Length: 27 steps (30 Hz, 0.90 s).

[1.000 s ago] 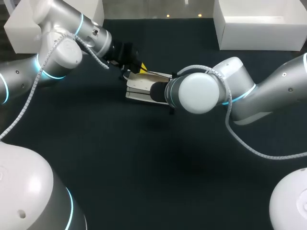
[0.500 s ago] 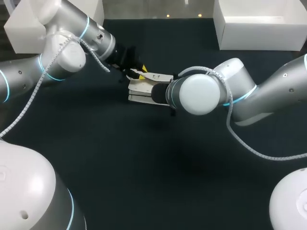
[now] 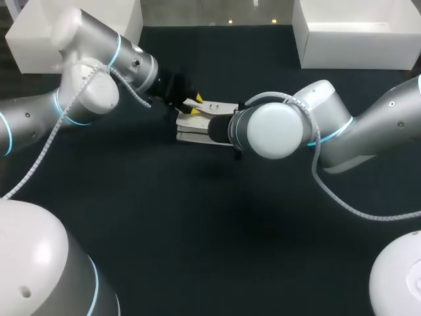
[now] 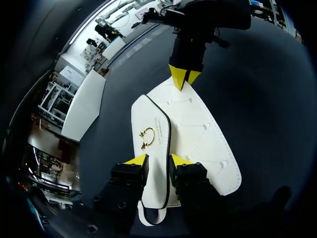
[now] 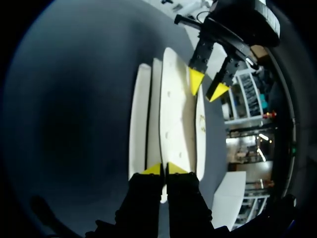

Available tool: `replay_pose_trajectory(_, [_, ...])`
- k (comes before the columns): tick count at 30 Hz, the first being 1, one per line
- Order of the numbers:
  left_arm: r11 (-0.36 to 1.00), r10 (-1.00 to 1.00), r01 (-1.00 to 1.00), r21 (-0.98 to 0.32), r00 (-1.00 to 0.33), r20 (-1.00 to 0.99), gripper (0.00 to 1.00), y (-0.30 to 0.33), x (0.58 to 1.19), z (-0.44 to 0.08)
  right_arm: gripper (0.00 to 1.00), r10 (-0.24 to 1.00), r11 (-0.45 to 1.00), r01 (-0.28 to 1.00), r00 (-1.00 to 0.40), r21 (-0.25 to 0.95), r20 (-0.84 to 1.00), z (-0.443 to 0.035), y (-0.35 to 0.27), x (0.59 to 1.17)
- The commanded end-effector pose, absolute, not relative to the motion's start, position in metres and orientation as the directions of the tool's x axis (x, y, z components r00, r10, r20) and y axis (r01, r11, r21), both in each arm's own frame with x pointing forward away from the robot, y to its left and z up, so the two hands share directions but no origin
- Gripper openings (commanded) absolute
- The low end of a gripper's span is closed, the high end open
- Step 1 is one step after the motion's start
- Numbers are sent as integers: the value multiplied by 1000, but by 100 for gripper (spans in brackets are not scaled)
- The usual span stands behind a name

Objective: Pick up the bag, open it, inspect its contents, close it, and place it on the opposite side

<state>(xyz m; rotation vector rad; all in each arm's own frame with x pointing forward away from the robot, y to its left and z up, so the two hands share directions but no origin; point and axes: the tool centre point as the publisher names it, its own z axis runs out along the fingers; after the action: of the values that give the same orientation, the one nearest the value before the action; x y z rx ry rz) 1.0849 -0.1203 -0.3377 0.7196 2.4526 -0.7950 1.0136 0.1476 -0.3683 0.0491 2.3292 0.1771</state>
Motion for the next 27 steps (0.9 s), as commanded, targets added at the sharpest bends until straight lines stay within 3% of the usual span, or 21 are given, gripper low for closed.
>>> replay_pose_trajectory(1, [695,327,609,-381,-740,-588,31,-121,1080,-343,0,91,989,-21,-689,145,-719,-369,147,1012])
replay_pose_trajectory(11, [720,325,602,-345,-732,-598,24,-124,1085,-354,0,91,989,-21,-689,145,-719,-369,147,1012])
replay_pose_trajectory(12, [723,321,598,-346,-734,-598,20,-124,1086,-354,0,91,989,-21,-689,145,-719,-369,147,1012])
replay_pose_trajectory(14, [729,315,592,-344,-736,-599,0,-126,1088,-353,0,91,989,-21,-689,145,-719,-369,147,1012])
replay_pose_trajectory(20, [746,281,560,-361,-756,-592,0,-125,1098,-336,0,91,989,-21,-689,145,-719,-369,147,1012])
replay_pose_trajectory(27, [728,224,474,-496,-848,-481,0,-115,1117,-312,0,91,989,-21,-689,145,-719,-369,147,1012])
